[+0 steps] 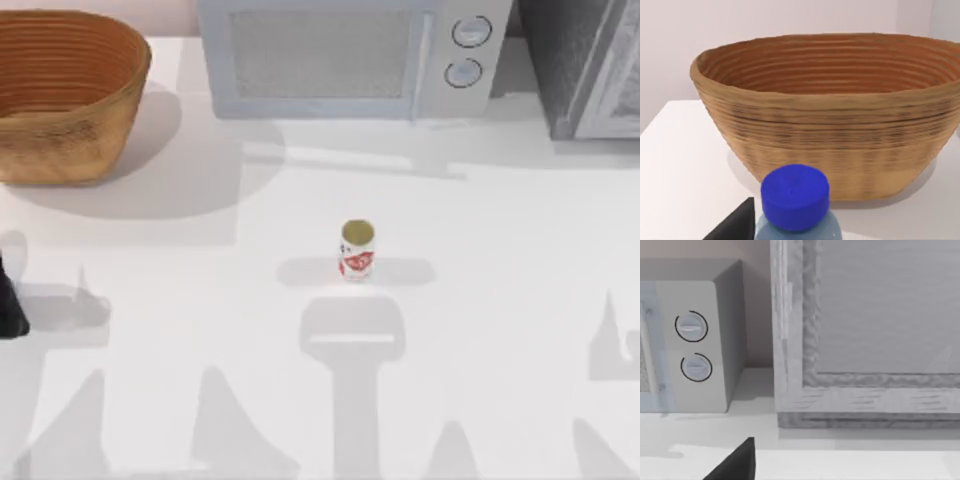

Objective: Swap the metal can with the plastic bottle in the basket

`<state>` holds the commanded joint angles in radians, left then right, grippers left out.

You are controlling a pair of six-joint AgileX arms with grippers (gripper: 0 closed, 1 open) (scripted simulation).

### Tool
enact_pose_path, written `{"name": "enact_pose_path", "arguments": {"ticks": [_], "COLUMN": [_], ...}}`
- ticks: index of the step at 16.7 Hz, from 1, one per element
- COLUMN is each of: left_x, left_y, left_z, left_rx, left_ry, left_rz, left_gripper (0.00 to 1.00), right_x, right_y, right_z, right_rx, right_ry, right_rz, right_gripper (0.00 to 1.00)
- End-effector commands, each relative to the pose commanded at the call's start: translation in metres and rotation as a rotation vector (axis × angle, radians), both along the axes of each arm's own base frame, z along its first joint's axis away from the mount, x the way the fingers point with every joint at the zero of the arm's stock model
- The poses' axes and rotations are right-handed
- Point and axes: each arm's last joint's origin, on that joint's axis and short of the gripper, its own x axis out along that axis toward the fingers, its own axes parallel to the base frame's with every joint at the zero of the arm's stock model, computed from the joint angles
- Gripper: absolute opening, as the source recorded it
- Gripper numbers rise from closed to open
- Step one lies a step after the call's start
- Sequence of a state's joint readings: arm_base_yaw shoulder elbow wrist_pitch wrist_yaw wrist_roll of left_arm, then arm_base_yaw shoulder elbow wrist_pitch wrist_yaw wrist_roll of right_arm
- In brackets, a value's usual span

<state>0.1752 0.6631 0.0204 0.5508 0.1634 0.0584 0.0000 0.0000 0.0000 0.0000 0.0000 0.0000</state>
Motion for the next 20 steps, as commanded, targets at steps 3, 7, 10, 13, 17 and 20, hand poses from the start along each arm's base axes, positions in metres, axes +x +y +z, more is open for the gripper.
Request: {"name": "enact_pose_path", "arguments": {"ticks": [3, 7, 10, 13, 17, 20], "left_x": [0.016, 0.03, 0.033, 0.033, 0.033, 0.033], "left_y": [0.012, 0.027, 0.035, 0.04, 0.04, 0.039], "left_z": [-0.015, -0.041, -0.058, -0.067, -0.069, -0.069], "left_rx": [-0.002, -0.016, -0.029, -0.037, -0.038, -0.039], "left_ry": [0.062, 0.139, 0.177, 0.195, 0.198, 0.201], "left_rz": [-0.008, -0.018, -0.024, -0.027, -0.027, -0.029], "left_gripper": [1.0, 1.0, 1.0, 1.0, 1.0, 1.0], "right_x": [0.0, 0.0, 0.0, 0.0, 0.0, 0.0], "right_y": [0.0, 0.0, 0.0, 0.0, 0.0, 0.0], "right_z": [0.0, 0.0, 0.0, 0.0, 0.0, 0.0], "right_rx": [0.0, 0.0, 0.0, 0.0, 0.0, 0.0], "right_ry": [0.0, 0.0, 0.0, 0.0, 0.0, 0.0], "right_rz": [0.0, 0.0, 0.0, 0.0, 0.0, 0.0], "right_gripper": [1.0, 1.0, 1.0, 1.0, 1.0, 1.0]}}
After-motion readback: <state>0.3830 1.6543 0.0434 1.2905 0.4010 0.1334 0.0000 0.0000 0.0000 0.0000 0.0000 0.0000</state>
